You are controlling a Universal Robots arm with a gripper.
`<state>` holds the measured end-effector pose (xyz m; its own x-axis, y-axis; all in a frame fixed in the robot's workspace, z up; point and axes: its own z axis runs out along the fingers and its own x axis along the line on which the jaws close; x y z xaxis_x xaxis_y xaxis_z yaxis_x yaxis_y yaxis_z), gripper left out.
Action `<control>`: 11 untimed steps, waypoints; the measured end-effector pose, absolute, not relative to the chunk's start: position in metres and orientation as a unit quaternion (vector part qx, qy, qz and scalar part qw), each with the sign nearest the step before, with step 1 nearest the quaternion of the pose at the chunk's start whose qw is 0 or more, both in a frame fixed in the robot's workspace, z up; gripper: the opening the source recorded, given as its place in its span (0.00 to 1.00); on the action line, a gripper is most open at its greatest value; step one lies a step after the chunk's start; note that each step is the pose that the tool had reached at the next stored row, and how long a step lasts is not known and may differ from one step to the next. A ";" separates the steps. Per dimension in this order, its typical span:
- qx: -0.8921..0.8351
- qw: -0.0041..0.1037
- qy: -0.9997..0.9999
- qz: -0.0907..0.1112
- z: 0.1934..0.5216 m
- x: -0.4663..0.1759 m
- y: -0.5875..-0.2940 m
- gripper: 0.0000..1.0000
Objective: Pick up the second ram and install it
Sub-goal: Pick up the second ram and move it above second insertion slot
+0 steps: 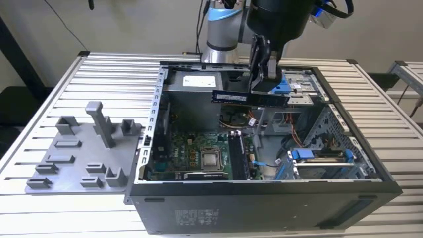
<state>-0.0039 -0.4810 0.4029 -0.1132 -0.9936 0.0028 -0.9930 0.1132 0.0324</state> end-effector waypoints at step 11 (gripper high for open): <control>0.666 0.012 -0.746 -0.011 0.403 -0.004 -0.463 0.14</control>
